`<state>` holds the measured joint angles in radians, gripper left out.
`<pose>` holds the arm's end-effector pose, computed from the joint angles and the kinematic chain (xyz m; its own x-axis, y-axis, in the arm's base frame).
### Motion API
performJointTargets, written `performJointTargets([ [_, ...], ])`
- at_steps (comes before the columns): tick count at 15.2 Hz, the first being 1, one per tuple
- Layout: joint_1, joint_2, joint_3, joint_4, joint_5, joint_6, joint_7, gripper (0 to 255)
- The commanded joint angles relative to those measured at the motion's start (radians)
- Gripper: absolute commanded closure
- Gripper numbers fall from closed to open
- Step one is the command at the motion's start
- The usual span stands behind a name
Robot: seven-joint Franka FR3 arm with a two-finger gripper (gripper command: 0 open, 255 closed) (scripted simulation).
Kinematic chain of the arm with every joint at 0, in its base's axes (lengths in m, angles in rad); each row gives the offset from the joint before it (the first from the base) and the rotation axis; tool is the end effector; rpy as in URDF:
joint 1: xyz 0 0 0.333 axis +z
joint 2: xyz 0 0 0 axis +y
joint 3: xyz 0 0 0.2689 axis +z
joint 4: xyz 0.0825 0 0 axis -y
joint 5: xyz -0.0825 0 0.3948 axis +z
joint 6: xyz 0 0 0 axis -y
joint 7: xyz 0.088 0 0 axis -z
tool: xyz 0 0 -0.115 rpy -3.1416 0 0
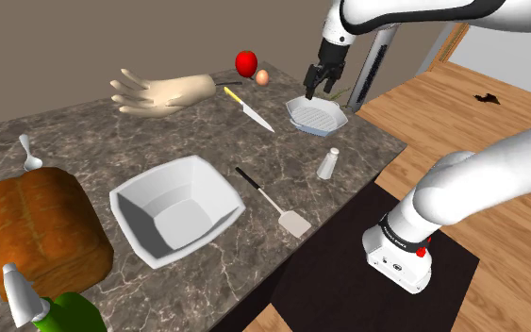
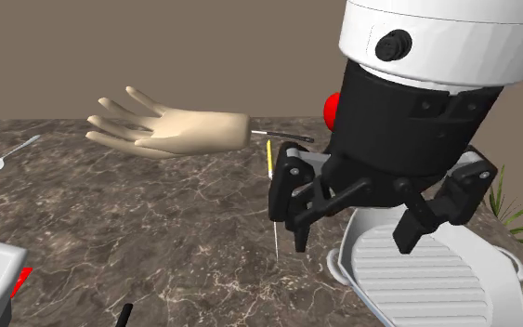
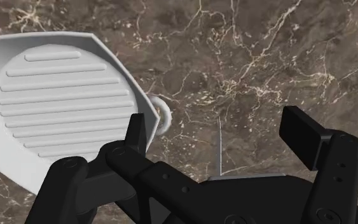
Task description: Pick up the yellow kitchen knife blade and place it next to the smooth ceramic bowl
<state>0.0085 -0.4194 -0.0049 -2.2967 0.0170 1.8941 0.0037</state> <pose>0.4571 0.0030 0.4582 0.9998 -0.0051 0.0167 -0.0048 -0.9998 -0.0183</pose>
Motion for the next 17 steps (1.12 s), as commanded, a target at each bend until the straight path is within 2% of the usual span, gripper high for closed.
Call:
performJointTargets([
  [1, 0.003, 0.077, 0.006, 0.034, 0.001, 0.044, 0.005, 0],
  [9, 0.018, 0.385, 0.029, 0.231, -0.006, 0.157, 0.034, 0],
  [17, 0.037, 0.7, 0.041, 0.514, -0.027, 0.189, 0.064, 0],
])
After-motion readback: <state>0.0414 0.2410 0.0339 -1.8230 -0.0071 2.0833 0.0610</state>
